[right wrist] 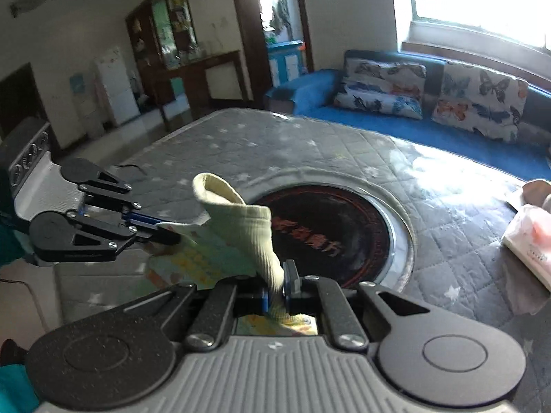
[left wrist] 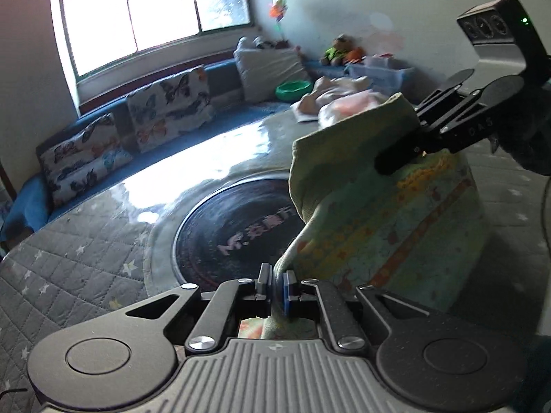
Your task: Fold clothes
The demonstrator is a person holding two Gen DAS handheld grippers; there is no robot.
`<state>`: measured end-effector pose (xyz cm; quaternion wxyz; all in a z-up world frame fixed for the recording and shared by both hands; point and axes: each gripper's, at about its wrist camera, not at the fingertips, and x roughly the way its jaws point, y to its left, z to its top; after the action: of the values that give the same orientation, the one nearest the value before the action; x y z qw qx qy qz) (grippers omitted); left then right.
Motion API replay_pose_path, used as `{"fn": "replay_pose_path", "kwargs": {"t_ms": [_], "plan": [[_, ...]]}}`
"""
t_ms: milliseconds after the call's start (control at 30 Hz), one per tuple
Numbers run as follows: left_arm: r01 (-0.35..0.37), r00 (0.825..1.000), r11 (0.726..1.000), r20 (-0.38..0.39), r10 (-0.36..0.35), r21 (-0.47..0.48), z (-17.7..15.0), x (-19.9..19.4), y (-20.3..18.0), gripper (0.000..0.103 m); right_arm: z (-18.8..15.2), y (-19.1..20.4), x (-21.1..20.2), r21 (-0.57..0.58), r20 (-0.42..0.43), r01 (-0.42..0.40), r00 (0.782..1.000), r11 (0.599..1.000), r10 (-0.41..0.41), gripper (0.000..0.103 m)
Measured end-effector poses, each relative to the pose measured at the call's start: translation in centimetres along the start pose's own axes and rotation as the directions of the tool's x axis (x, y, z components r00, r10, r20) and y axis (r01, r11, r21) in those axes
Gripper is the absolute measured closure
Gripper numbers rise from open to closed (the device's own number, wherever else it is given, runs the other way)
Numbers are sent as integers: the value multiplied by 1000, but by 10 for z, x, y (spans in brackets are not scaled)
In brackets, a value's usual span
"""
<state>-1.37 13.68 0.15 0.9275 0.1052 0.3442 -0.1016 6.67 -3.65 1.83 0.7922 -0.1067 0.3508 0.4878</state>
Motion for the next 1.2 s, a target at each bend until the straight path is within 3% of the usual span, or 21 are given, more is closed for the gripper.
{"fn": "replay_pose_path", "kwargs": {"t_ms": [267, 300, 333, 600, 733, 867, 1000, 1200], "plan": [[-22, 997, 997, -73, 17, -69, -6, 43, 17, 92, -18, -22, 58, 78, -50, 69, 997, 995, -65, 94], [-22, 997, 997, -76, 16, -77, -6, 45, 18, 92, -20, -25, 60, 93, -42, 77, 996, 993, -74, 92], [-27, 997, 996, -78, 20, -87, -6, 47, 19, 88, -23, -28, 62, 108, -34, 85, 996, 990, -82, 84], [-77, 994, 984, -87, 64, -159, -5, 54, 28, 67, -39, -36, 36, 145, 33, 206, 976, 968, -213, 80], [-100, 992, 976, -97, 82, -194, -4, 57, 32, 59, -50, -29, 19, 151, 45, 184, 980, 971, -193, 79], [-112, 990, 971, -108, 90, -211, -3, 58, 35, 55, -65, -24, 16, 159, 22, 167, 985, 973, -172, 79], [-132, 988, 969, -110, 111, -209, -3, 53, 39, 49, -76, -42, 20, 219, 0, 222, 974, 950, -227, 79], [-192, 978, 953, -122, 167, -233, -4, 45, 55, 48, -79, -55, 9, 274, 38, 264, 958, 925, -284, 80]]}}
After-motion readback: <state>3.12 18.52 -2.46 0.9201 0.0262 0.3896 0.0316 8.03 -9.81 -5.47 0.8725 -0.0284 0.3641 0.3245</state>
